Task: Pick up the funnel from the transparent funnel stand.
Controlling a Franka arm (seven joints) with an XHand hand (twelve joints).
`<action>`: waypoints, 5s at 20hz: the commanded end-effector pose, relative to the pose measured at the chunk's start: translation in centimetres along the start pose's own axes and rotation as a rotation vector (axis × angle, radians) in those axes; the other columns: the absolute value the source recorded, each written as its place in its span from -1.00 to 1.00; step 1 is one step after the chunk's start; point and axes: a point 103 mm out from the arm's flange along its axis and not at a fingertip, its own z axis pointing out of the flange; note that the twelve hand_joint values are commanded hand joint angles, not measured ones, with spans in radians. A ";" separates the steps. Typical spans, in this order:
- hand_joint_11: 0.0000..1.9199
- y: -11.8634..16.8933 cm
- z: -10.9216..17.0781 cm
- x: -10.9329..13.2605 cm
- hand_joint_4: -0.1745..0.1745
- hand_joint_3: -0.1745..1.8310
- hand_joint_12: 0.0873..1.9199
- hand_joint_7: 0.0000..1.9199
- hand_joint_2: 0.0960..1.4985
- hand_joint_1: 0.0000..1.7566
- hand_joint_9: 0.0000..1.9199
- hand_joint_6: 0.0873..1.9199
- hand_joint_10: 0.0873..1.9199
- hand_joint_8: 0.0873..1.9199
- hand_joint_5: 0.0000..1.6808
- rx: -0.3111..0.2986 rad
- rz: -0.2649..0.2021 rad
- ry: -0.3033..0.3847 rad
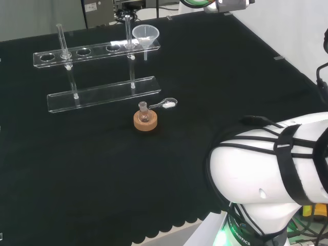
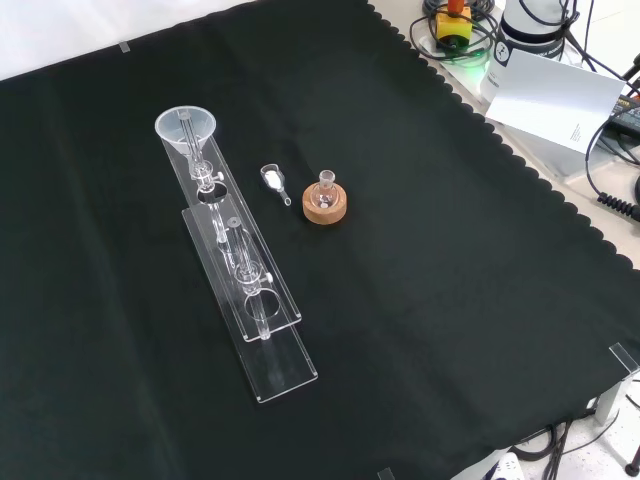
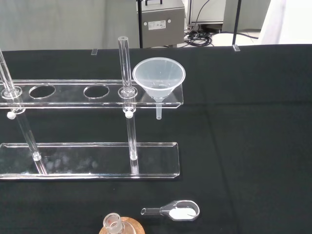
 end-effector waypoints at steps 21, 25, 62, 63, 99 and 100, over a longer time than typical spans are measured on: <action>-1.00 5.2 2.2 -2.3 0.06 -0.47 0.36 -1.00 0.61 -1.00 -0.93 -1.00 -0.49 -0.93 -0.88 0.035 0.073 -0.015; -1.00 8.2 3.4 -2.7 0.05 -0.47 0.35 -1.00 0.61 -1.00 -0.93 -1.00 -0.49 -0.93 -0.88 0.043 0.061 -0.006; -1.00 24.9 14.9 -1.5 0.04 -0.60 0.45 -0.97 0.04 -0.45 -0.80 -1.00 -0.36 -0.54 -0.84 0.301 -0.087 -0.121; -1.00 25.0 15.1 -1.4 0.04 -0.60 0.46 -0.97 0.02 -0.45 -0.79 -1.00 -0.35 -0.53 -0.84 0.309 -0.092 -0.131; -0.74 28.5 20.0 -0.8 0.10 -0.65 0.41 -1.00 -0.10 -0.48 -0.96 -1.00 -0.21 -0.98 -1.00 0.412 -0.129 -0.293; -0.74 28.5 20.1 -0.9 0.09 -0.65 0.41 -1.00 -0.10 -0.48 -0.96 -1.00 -0.21 -0.98 -1.00 0.411 -0.128 -0.294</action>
